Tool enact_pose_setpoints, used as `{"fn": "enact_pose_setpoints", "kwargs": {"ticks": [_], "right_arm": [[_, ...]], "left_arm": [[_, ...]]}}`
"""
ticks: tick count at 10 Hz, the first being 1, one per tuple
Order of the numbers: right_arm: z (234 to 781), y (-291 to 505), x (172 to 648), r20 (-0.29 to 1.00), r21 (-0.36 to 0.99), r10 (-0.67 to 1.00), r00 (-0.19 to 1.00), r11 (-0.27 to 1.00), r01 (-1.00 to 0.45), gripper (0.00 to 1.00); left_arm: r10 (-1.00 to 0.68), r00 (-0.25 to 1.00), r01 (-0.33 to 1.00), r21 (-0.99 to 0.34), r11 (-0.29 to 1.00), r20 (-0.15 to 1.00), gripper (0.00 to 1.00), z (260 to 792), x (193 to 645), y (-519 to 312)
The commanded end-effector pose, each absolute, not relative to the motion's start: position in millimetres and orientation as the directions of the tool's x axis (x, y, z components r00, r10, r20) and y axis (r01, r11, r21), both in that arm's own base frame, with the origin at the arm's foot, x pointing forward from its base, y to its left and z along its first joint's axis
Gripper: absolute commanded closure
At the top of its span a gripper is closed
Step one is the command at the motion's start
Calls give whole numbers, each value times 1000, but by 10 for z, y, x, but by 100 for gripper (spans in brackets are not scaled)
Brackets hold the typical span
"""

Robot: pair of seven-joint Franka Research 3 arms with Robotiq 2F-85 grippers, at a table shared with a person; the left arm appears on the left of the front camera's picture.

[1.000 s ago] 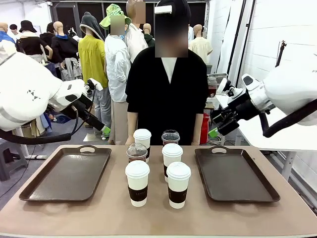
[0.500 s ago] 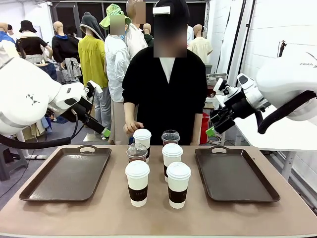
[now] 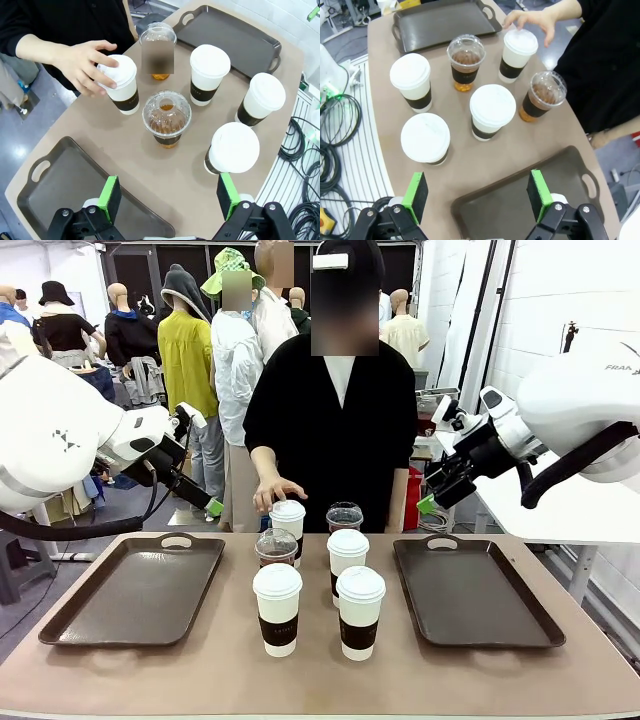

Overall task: Distribute the coffee onto the tray.
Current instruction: Pick up one iced Americano and place it on the right Handle tray.

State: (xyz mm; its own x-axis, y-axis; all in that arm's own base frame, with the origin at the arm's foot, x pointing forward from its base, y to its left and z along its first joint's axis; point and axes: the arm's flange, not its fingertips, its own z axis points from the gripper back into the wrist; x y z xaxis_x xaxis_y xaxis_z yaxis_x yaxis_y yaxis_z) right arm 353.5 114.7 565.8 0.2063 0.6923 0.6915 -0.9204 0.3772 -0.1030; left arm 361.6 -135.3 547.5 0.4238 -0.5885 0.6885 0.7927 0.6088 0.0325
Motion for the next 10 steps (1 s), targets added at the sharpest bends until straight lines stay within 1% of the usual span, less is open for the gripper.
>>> {"fn": "enact_pose_setpoints", "kwargs": {"ticks": [1, 10], "right_arm": [[5610, 1134, 3526, 705, -97, 683, 188, 356, -930, 0], [5610, 1134, 3526, 705, -97, 683, 188, 356, -930, 0]], "left_arm": [[-586, 431, 791, 26, 611, 687, 0, 5489, 3627, -1344], [-586, 431, 791, 26, 611, 687, 0, 5489, 3627, -1344]]}}
